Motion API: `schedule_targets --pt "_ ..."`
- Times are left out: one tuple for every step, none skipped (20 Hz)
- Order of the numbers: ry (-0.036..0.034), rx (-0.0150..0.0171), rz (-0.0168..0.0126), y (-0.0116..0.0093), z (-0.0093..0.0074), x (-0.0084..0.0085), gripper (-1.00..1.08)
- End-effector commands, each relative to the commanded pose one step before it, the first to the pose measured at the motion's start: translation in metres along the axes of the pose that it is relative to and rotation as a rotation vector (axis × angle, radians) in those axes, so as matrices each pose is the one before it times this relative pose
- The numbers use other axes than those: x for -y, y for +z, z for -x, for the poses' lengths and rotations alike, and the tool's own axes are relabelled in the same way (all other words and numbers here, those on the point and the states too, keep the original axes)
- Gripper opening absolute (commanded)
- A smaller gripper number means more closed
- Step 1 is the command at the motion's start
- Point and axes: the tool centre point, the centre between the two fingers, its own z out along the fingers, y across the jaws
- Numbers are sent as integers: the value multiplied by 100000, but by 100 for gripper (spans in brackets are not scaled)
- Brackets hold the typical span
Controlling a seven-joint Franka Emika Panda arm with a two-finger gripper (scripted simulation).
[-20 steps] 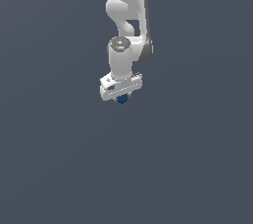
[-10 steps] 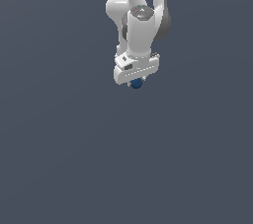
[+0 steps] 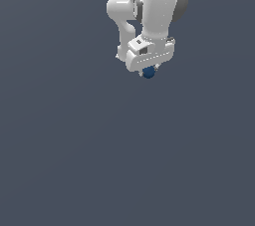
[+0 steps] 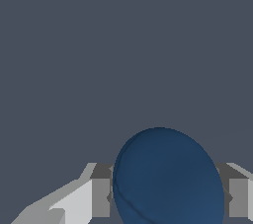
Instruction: Pick up the object and move it to a goal position.
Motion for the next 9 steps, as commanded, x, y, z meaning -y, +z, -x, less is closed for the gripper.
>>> schedule_targets --pt "96 25 -43 -844 -123 649 -100" --pt "0 0 0 -204 -46 164 -100" --pt "10 -29 -62 -159 -32 102 -100" --pt "0 0 0 -101 -36 80 -100" --pt "0 0 0 -50 -32 38 -100" --pt "0 0 0 2 -28 -5 -100" --pt "0 0 0 53 -23 -47 -100" --pt "0 0 0 69 -13 -59 -100" --pt "0 0 0 26 -3 -22 -100"
